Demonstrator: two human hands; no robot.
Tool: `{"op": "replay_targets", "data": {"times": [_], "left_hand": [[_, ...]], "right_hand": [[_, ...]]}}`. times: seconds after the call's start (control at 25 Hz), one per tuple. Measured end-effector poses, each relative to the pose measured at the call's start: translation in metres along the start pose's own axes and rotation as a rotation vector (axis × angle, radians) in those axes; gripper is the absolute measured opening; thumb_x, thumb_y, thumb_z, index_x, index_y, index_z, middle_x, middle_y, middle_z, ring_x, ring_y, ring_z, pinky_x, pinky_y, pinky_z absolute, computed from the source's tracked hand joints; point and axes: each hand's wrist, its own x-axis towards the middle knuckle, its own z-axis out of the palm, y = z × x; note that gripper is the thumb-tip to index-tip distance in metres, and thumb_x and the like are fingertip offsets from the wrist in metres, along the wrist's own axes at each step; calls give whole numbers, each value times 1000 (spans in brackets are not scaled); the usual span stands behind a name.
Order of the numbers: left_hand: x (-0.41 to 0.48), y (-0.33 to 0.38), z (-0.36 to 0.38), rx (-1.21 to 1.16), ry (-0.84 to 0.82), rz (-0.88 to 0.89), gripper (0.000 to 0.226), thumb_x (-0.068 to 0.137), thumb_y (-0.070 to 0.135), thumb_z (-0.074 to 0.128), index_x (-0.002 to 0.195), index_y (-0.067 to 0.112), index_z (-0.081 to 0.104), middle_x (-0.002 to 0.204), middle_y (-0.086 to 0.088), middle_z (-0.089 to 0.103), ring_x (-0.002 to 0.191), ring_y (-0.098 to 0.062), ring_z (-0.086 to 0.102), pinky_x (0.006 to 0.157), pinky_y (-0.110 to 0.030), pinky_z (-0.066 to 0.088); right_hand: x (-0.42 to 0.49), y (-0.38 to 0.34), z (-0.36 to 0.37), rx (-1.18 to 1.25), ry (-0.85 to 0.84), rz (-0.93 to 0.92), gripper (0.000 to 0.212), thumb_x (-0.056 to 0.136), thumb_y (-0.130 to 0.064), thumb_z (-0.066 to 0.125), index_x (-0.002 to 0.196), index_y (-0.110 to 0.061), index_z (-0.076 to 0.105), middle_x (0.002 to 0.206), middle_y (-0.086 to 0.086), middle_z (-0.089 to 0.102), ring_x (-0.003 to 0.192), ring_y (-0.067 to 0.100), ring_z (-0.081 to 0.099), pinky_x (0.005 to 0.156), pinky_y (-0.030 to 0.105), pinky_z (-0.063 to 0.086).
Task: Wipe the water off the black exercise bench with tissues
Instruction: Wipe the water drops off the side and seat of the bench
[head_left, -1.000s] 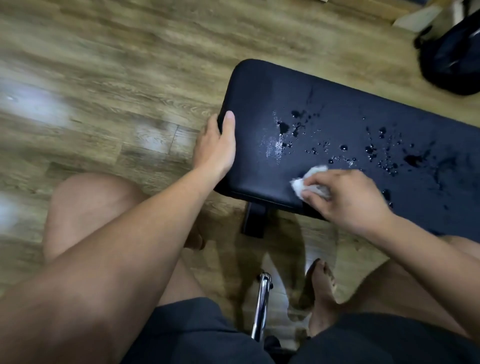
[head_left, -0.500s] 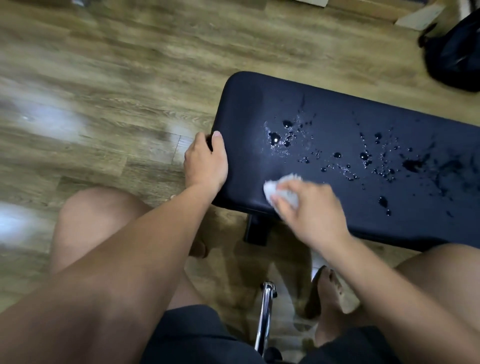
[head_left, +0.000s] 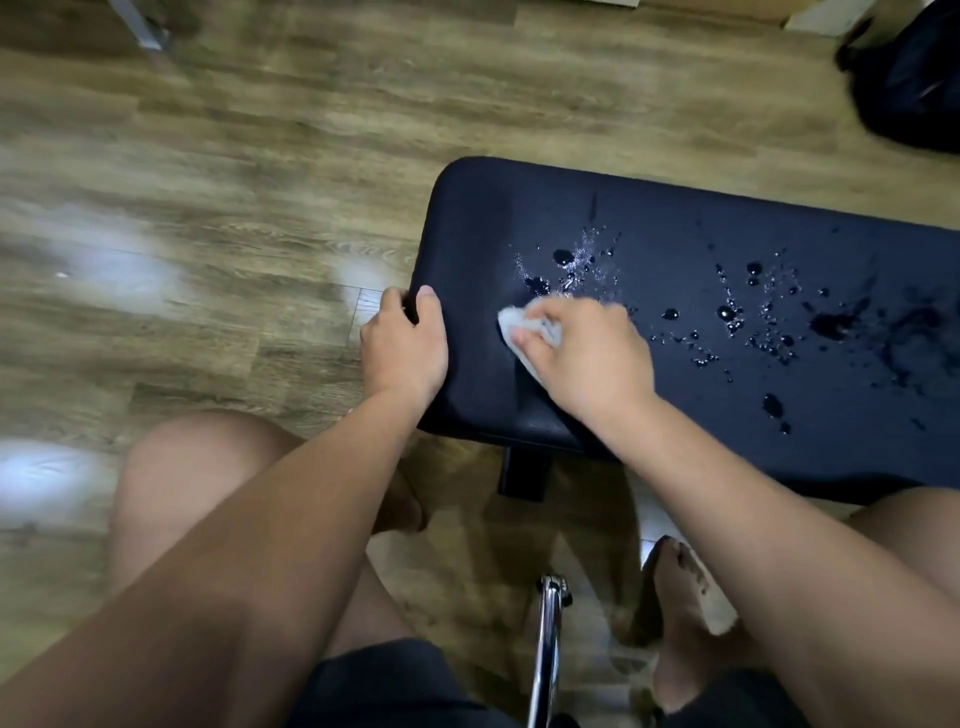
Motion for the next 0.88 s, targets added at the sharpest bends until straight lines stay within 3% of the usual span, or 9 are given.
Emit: {"op": "replay_targets", "data": {"times": [0.16, 0.24, 0.52, 0.76, 0.88], "left_hand": [[4, -5, 4, 13, 29, 14, 36, 102, 41, 39, 109, 12, 59, 105, -10, 63, 107, -30, 47, 80, -31, 28], [5, -6, 6, 8, 39, 15, 37, 102, 43, 39, 110, 12, 60, 109, -11, 65, 113, -32, 49, 80, -31, 28], [4, -6, 6, 4, 52, 42, 39, 101, 43, 40, 108, 11, 61, 108, -12, 66, 113, -34, 50, 81, -32, 28], [7, -6, 8, 9, 21, -2, 39, 101, 44, 39, 111, 12, 59, 100, -7, 59, 101, -27, 46, 78, -32, 29], [6, -7, 7, 3, 23, -6, 39, 101, 45, 39, 110, 13, 59, 104, -8, 61, 98, -27, 47, 78, -31, 29]], "right_hand": [[-83, 40, -16, -99, -124, -24, 22, 85, -52, 59, 102, -40, 65, 93, -5, 72, 92, 27, 64, 69, 33, 46], [-77, 45, -17, -99, -145, 3, 21, 84, -52, 61, 102, -41, 64, 93, -5, 71, 94, 27, 63, 72, 33, 46], [36, -2, -6, 31, 26, 62, 24, 90, -40, 54, 110, -33, 64, 106, 6, 66, 101, 33, 59, 75, 35, 42], [-80, 37, -11, -55, -1, 35, 22, 89, -52, 54, 101, -35, 63, 97, -4, 69, 91, 32, 64, 67, 36, 48], [-50, 31, -8, -133, 35, 18, 18, 89, -45, 56, 102, -34, 64, 102, -5, 67, 93, 30, 62, 66, 33, 43]]}}
